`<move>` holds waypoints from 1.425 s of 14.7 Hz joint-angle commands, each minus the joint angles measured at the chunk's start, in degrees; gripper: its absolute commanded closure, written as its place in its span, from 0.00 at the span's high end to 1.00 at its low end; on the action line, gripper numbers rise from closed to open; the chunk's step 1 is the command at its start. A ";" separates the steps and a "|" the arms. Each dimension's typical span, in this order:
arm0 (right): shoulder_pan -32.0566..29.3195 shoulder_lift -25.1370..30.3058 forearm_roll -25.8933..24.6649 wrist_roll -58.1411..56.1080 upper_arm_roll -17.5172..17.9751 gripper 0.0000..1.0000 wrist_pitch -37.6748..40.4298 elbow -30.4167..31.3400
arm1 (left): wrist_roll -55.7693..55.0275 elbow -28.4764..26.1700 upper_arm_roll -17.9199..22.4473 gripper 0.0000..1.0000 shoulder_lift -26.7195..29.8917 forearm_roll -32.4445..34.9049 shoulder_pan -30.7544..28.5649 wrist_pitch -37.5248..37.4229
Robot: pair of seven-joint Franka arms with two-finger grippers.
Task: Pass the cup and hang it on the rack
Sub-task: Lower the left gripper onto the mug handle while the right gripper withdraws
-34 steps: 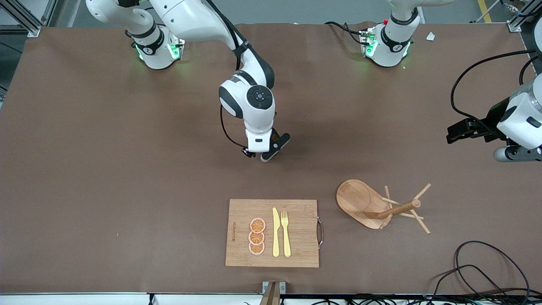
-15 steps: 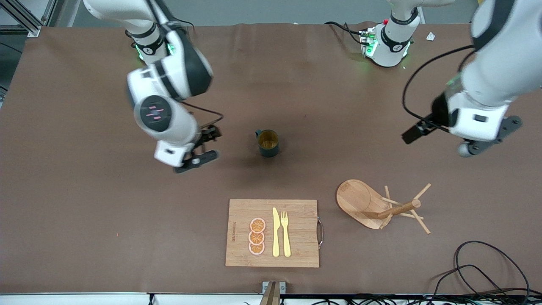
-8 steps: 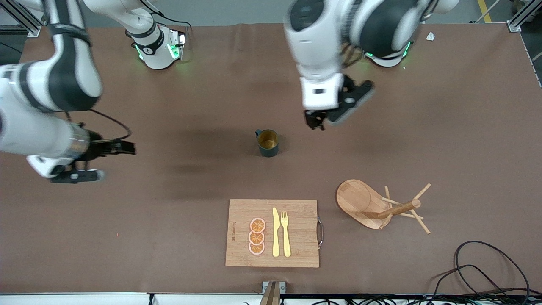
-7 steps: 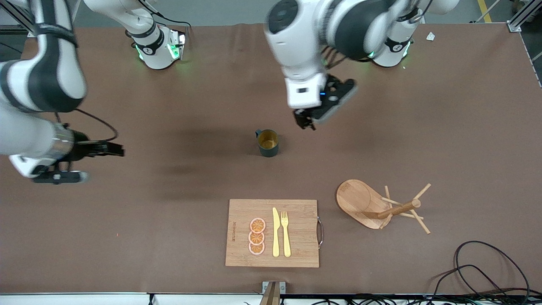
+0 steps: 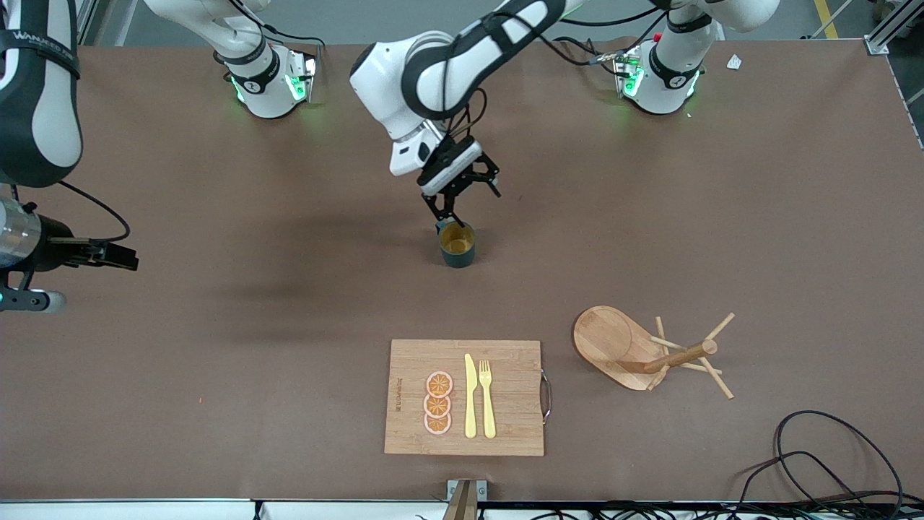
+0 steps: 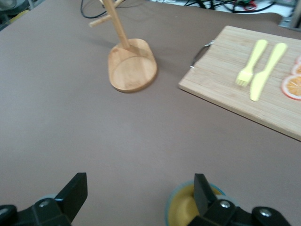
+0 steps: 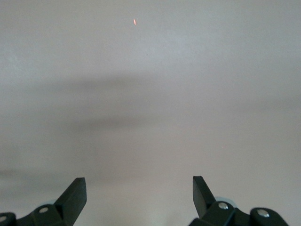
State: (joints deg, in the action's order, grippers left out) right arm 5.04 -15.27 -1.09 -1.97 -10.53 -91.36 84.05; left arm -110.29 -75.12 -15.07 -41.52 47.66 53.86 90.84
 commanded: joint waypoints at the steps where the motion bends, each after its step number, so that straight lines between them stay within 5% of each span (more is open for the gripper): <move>1: -1.61 3.31 -1.36 -1.37 1.04 1.00 3.11 0.59 | -2.46 3.75 0.92 1.00 -3.90 4.53 2.47 0.65; 8: -5.13 5.17 -0.67 -3.73 0.95 1.00 4.26 0.50 | -13.36 5.94 12.16 1.00 -11.99 5.69 13.90 7.77; 21: -4.60 4.46 -0.75 -4.18 1.30 1.00 7.68 -2.75 | -22.86 6.47 15.07 1.00 -18.85 5.77 14.87 15.07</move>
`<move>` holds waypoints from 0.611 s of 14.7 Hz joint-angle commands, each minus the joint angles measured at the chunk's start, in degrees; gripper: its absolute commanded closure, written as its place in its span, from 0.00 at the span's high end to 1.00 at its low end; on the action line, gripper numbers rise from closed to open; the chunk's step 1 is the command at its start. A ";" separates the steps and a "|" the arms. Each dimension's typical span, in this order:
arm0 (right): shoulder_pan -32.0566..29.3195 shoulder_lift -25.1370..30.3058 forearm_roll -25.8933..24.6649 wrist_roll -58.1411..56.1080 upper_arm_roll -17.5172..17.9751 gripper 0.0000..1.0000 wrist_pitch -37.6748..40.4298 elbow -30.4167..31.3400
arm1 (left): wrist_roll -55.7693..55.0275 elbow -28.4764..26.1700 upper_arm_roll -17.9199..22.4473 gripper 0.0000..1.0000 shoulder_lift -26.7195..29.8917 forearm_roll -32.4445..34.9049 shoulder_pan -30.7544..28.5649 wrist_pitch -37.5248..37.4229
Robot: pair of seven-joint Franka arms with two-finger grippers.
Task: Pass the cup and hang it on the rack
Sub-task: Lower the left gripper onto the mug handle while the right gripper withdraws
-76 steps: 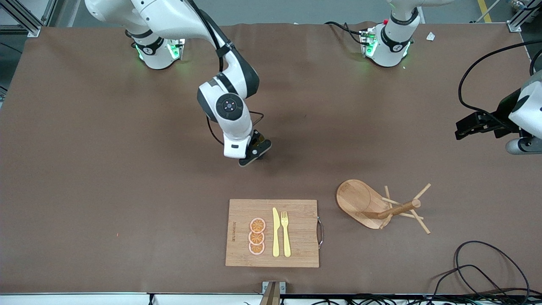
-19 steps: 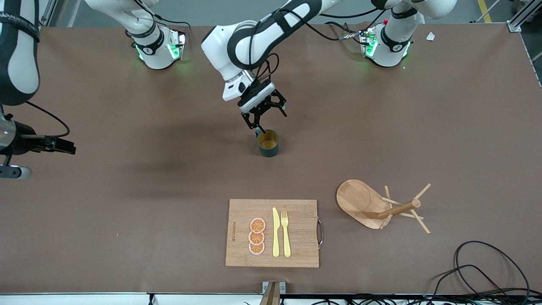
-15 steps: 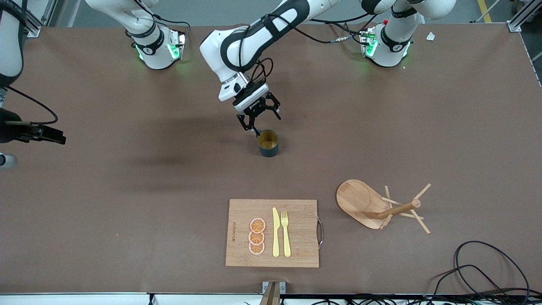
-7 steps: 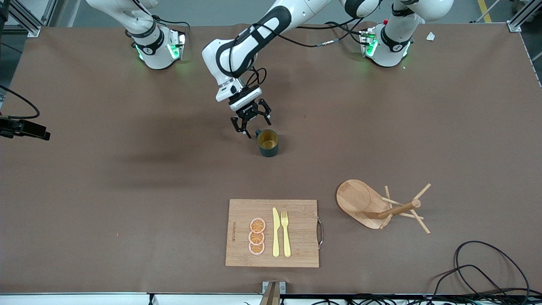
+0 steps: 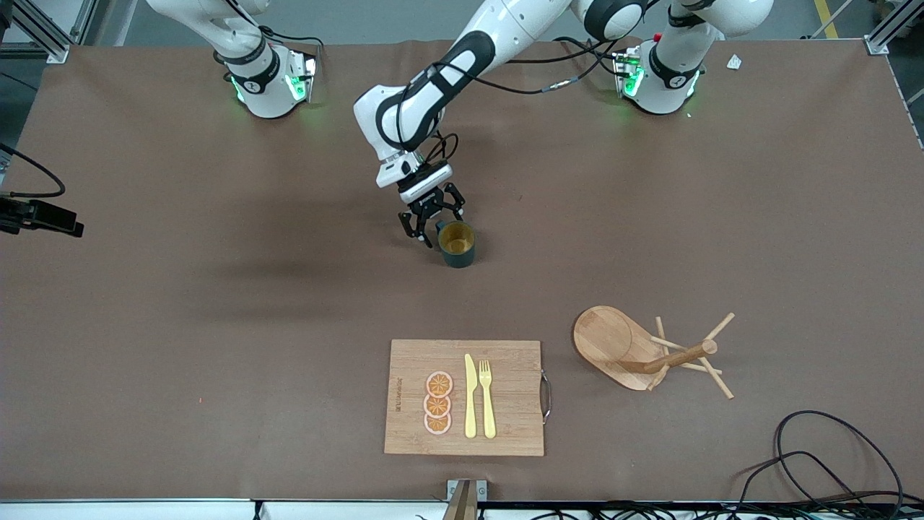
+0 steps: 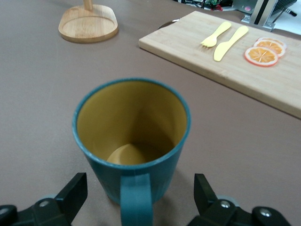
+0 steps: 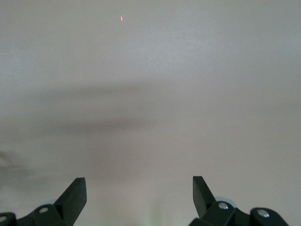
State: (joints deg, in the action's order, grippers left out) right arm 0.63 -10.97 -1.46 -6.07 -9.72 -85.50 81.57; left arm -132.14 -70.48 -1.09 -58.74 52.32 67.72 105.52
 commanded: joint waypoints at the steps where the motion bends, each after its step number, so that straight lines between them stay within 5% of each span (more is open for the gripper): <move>1: -0.45 0.16 -0.38 -0.34 0.49 1.00 2.44 -0.35 | -1.28 1.75 1.61 0.99 -1.73 1.12 1.19 0.65; 3: -0.37 0.16 -0.29 -0.43 0.41 1.00 3.85 -0.27 | -1.28 1.84 1.61 0.87 -1.73 1.12 1.19 0.83; 6: -0.19 0.16 -0.29 -0.08 0.49 1.00 3.94 -0.18 | -1.19 1.75 1.61 0.24 -1.73 1.12 1.28 1.01; 8: -0.19 0.16 -0.12 0.18 0.67 1.00 3.59 -0.18 | -1.19 1.75 1.61 0.03 -1.81 1.12 1.45 1.44; 9: -0.36 0.24 0.75 0.27 0.84 1.00 3.50 -0.09 | -1.19 1.75 1.61 0.00 -1.81 1.12 1.45 2.06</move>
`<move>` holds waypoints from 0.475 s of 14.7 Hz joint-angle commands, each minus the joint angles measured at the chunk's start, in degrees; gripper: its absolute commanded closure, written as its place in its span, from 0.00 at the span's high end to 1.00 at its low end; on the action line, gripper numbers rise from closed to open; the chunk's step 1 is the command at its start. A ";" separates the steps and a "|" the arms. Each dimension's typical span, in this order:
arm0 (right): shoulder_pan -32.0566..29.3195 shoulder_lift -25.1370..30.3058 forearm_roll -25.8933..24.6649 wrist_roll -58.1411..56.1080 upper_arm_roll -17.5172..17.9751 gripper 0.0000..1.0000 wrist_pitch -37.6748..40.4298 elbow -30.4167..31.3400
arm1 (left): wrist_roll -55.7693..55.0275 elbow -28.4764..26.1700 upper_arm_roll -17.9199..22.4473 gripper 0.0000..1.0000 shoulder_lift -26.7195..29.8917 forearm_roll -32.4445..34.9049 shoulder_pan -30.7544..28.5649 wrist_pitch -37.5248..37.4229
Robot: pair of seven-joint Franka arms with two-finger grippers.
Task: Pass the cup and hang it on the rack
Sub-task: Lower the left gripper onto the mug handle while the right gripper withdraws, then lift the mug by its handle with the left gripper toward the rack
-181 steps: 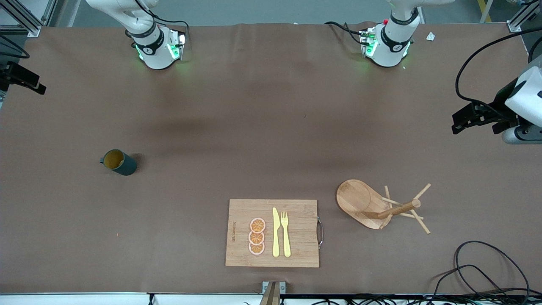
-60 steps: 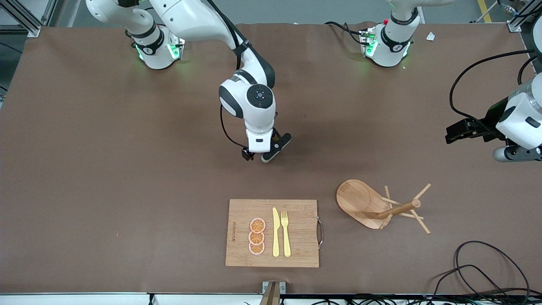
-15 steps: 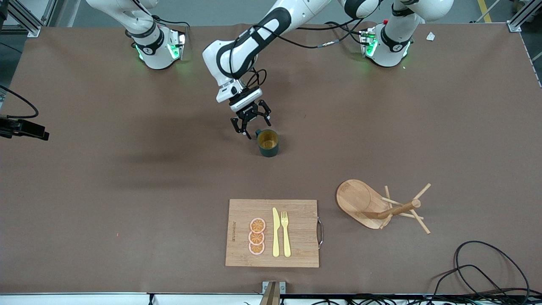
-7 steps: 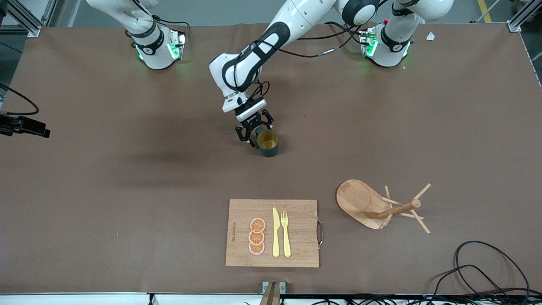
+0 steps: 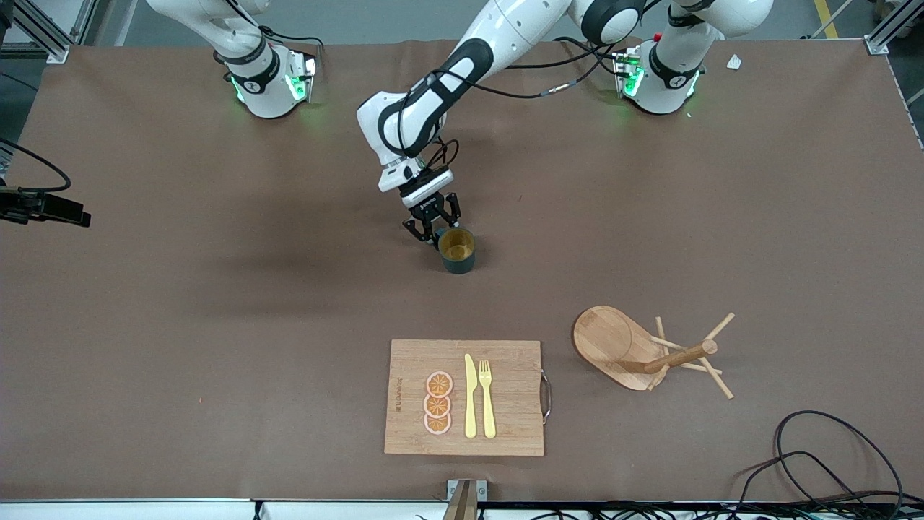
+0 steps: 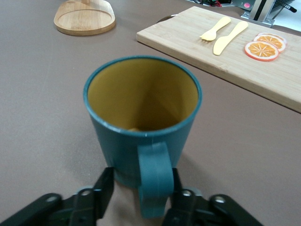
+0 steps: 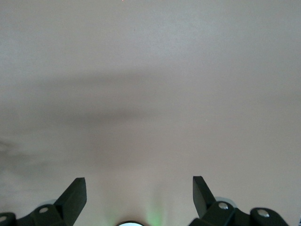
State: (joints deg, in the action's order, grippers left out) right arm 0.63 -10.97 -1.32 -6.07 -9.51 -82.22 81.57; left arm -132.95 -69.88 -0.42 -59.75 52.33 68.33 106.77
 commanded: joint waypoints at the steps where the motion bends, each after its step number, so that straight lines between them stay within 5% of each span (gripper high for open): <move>1: -0.62 0.42 1.74 0.35 0.72 1.00 0.22 0.08 | -0.04 1.15 0.95 0.00 -0.72 1.11 0.84 1.16; 7: -0.45 3.05 2.37 9.21 3.88 1.00 0.49 1.13 | 9.26 1.06 -0.28 0.00 7.01 -6.86 -4.77 2.56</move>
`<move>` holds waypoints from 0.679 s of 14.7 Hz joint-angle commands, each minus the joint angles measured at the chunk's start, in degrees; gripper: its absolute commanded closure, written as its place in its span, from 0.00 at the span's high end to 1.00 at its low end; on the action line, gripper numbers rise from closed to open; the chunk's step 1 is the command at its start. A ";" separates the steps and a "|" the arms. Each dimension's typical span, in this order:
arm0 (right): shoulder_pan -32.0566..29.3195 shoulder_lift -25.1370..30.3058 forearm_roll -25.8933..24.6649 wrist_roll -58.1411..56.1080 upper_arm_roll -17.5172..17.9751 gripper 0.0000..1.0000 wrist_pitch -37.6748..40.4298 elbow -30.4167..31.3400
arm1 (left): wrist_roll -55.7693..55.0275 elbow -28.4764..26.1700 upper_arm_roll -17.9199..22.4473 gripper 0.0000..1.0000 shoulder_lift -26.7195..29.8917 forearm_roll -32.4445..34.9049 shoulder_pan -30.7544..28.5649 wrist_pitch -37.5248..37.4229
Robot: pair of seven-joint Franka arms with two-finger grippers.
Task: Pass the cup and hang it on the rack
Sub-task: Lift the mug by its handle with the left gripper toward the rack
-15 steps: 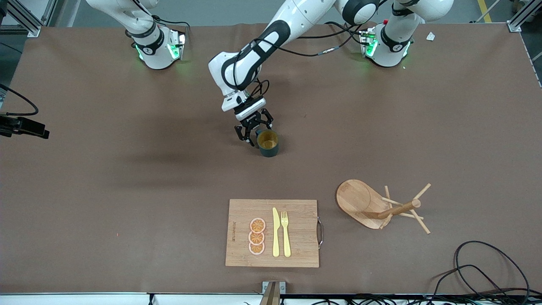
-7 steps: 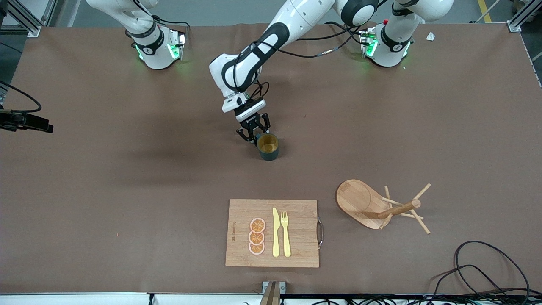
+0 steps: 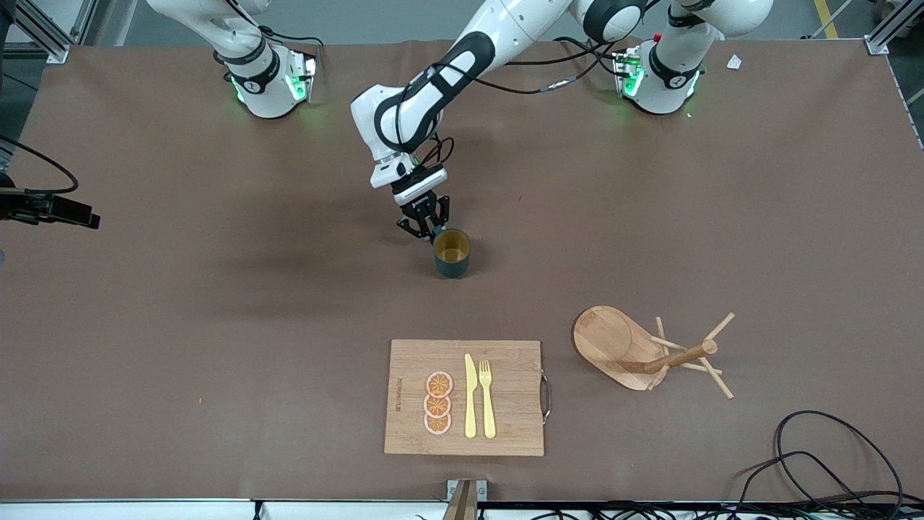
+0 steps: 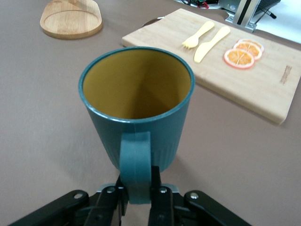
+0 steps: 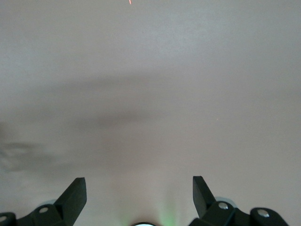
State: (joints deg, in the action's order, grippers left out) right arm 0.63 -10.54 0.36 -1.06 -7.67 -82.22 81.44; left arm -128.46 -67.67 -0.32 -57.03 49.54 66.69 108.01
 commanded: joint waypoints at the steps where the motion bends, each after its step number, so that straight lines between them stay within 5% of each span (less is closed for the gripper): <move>1: -0.45 3.24 0.70 5.27 2.39 1.00 0.48 2.05 | 6.98 -1.15 -0.30 0.00 6.64 -7.58 -4.71 2.54; 10: -0.72 12.47 0.78 4.85 2.57 1.00 0.12 8.12 | 37.38 -1.68 0.05 0.00 27.04 -55.64 -26.32 4.75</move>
State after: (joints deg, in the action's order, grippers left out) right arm 0.59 -1.68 0.43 3.10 -5.52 -81.54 85.91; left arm -95.45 -66.52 0.24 -35.02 2.18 44.05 112.39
